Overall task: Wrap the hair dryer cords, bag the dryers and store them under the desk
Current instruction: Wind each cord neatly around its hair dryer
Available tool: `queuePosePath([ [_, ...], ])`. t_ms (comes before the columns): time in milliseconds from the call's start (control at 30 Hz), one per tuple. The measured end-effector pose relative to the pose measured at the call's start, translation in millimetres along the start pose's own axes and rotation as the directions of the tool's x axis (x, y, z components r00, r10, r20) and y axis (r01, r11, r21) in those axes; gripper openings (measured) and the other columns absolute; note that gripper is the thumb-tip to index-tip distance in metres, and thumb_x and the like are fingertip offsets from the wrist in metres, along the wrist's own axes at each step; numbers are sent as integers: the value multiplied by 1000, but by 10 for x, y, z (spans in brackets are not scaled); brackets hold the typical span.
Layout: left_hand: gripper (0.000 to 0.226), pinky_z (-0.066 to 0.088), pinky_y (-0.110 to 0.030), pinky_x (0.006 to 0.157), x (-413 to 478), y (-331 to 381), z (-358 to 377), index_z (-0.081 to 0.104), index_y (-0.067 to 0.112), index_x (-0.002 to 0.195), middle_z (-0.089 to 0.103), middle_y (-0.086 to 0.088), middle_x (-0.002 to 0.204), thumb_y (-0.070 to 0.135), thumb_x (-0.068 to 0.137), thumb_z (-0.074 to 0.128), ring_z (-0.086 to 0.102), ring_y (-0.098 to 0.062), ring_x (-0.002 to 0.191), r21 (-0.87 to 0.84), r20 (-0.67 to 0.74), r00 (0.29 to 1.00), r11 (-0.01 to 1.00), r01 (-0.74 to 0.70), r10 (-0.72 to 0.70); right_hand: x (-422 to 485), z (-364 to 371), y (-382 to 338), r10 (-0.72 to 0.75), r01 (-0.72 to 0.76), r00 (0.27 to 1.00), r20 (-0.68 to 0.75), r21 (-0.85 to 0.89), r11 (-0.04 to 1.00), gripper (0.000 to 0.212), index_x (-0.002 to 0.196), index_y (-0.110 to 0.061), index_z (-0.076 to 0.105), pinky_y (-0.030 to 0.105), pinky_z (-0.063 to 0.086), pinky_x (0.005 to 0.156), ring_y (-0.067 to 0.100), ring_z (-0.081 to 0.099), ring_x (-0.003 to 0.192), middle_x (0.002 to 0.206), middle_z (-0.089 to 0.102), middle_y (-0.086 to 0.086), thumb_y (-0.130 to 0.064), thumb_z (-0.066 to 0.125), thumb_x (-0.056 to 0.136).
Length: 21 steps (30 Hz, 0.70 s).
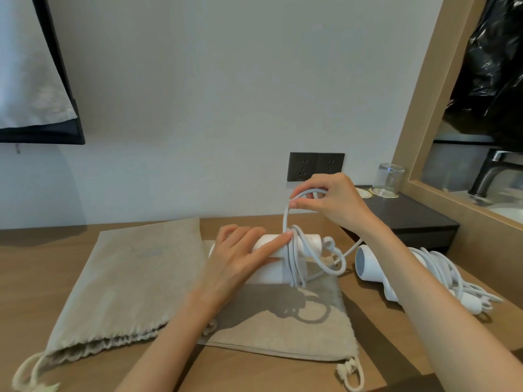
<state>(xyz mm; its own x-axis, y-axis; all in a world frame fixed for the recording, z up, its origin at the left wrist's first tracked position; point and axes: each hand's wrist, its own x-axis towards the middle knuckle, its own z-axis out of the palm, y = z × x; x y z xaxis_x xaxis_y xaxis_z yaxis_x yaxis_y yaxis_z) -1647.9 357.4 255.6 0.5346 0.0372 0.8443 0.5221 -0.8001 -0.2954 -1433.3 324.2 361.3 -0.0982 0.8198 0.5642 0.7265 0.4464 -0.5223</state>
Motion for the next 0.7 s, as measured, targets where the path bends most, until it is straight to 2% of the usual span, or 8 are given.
queuePosePath([
  [133, 34, 39, -34, 79, 125, 78, -34, 47, 22, 132, 63, -5, 99, 35, 101, 40, 55, -20, 89, -149, -142, 980, 982, 118, -139, -60, -60, 57, 57, -46, 997, -57, 174, 984, 13, 93, -18, 74, 7, 42, 64, -9, 59, 69, 66, 66, -24, -19, 72, 81],
  [233, 39, 38, -31, 80, 146, 101, -21, 45, 23, 134, 63, 0, 102, 39, 99, 42, 55, -17, 91, -307, -93, 962, 927, 217, -256, -74, -45, 140, 85, -74, 996, -42, 218, 973, 23, 111, -10, 67, 6, 40, 55, -8, 55, 57, 59, 63, -26, -12, 62, 89],
  [333, 46, 32, -18, 83, 154, 102, -2, 43, 24, 136, 57, 14, 101, 42, 94, 47, 47, -2, 89, -491, -12, 912, 797, 352, -410, -91, 15, 232, 101, -89, 994, -44, 227, 970, 23, 113, -18, 66, 13, 48, 69, -2, 64, 76, 78, 70, -21, -14, 58, 91],
  [367, 48, 32, -14, 83, 154, 92, 0, 43, 27, 137, 56, 19, 99, 42, 92, 50, 46, 2, 88, -550, 22, 880, 730, 407, -475, -96, 46, 273, 117, -100, 991, -69, 213, 972, 20, 108, -23, 68, 16, 50, 73, 3, 64, 80, 84, 71, -17, -17, 58, 92],
  [433, 48, 35, -8, 84, 178, 77, -19, 46, 38, 134, 59, 29, 105, 37, 87, 57, 49, 9, 94, -648, 118, 790, 556, 520, -602, -113, 115, 350, 150, -133, 981, -124, 139, 981, 17, 93, -38, 68, 21, 46, 71, 13, 58, 69, 73, 66, -8, -25, 56, 92],
  [500, 46, 37, -3, 81, 216, 62, -56, 46, 43, 128, 54, 37, 111, 25, 89, 62, 51, 19, 99, -694, 221, 671, 369, 618, -708, -138, 194, 384, 149, -140, 980, -131, 73, 987, 17, 102, -41, 65, 27, 48, 72, 18, 56, 67, 65, 62, -3, -33, 53, 93],
  [567, 45, 41, -1, 73, 231, 35, -77, 45, 37, 129, 54, 28, 113, 18, 91, 58, 53, 24, 92, -722, 307, 552, 189, 666, -776, -163, 255, 373, 162, -162, 981, -109, 12, 987, 26, 118, -38, 61, 35, 51, 75, 19, 60, 71, 65, 62, -5, -38, 51, 93],
  [700, 46, 50, -13, 61, 194, -41, -63, 43, 35, 137, 65, 9, 112, 28, 93, 55, 65, 2, 82, -729, 394, 371, -39, 684, -841, -220, 336, 311, 202, -206, 979, -38, -140, 969, 33, 124, -33, 60, 22, 47, 65, 9, 57, 68, 67, 60, -13, -38, 50, 93],
])
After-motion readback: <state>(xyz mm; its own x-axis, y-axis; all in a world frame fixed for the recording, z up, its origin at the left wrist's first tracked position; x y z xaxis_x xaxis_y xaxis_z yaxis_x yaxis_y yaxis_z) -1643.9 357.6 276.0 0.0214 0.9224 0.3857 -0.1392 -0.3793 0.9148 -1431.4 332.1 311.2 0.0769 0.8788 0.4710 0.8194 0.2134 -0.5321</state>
